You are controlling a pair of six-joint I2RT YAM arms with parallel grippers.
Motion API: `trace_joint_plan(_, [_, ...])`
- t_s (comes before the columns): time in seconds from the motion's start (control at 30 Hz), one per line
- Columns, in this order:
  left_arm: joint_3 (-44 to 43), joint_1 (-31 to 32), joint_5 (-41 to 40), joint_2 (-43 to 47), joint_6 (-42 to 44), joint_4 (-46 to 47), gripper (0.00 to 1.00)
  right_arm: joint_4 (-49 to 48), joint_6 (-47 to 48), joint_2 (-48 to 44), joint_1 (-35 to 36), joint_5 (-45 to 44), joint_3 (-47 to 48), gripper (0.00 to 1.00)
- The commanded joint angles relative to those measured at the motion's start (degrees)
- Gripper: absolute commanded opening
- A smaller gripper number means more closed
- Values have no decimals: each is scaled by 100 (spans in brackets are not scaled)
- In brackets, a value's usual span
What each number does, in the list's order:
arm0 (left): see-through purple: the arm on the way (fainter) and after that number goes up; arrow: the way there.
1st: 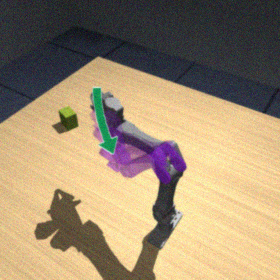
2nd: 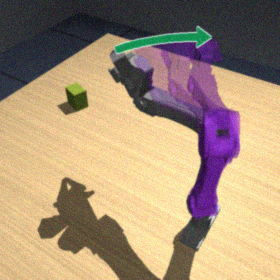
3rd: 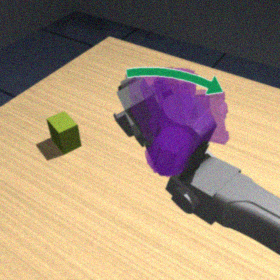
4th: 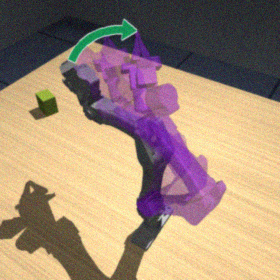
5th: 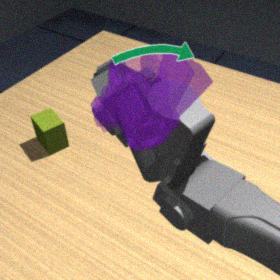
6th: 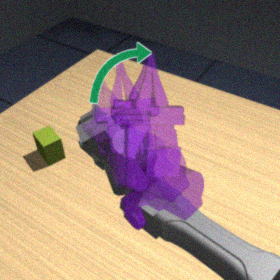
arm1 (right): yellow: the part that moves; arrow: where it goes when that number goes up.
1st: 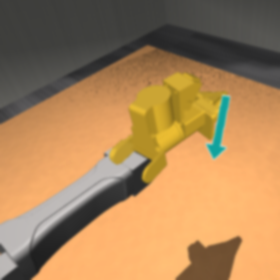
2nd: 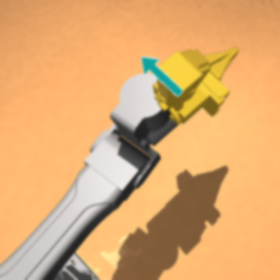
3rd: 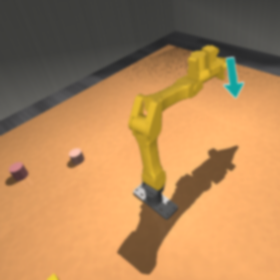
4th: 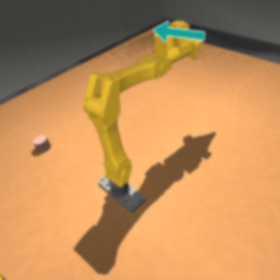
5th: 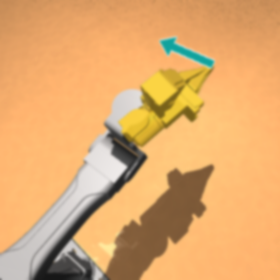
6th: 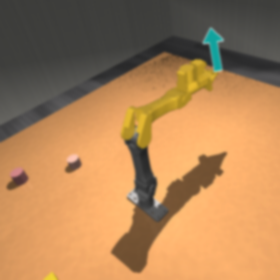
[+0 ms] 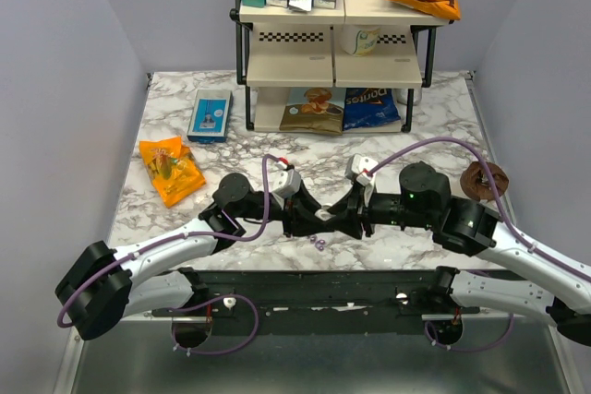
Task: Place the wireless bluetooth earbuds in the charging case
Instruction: Place the earbud in the charging case, then pick up the earbud from the center of the board.
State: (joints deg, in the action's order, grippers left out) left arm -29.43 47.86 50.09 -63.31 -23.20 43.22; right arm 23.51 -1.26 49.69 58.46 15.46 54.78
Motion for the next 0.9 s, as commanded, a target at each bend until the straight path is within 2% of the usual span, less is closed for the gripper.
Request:
trace_joint_plan(0.0, [51,66,124,143,44,406,0,119,-111,-152,-10,-403,252,46])
trace_joint_plan(0.07, [78,66,81,161,96,380,0,145,-173,-301,-18,-465,331,49])
trace_joint_plan(0.27, [253,57,-384,353,334,2,0,-12,-585,-899,-18,-2151,235,52])
trace_joint_plan(0.3, [314,57,-516,406,334,-33,0,-4,-665,-952,-18,-2614,174,52])
trace_joint_plan(0.43, [762,57,-1464,810,211,46,0,57,-1042,-830,-123,-3172,-152,52])
trace_joint_plan(0.47, [929,57,-1962,1029,202,-6,0,57,-1191,-760,-141,-3181,-352,52])
trace_joint_plan(0.57, [1202,57,-2685,1590,202,-331,0,5,-1455,-365,-194,-3050,-748,51])
trace_joint_plan(0.7, [1256,57,-3310,2374,421,-1286,0,-364,-1579,285,-194,-2410,-1188,47])
trace_joint_plan(0.87, [949,48,-3488,3060,782,-2255,0,-872,-1545,1217,-194,-1768,-1312,41])
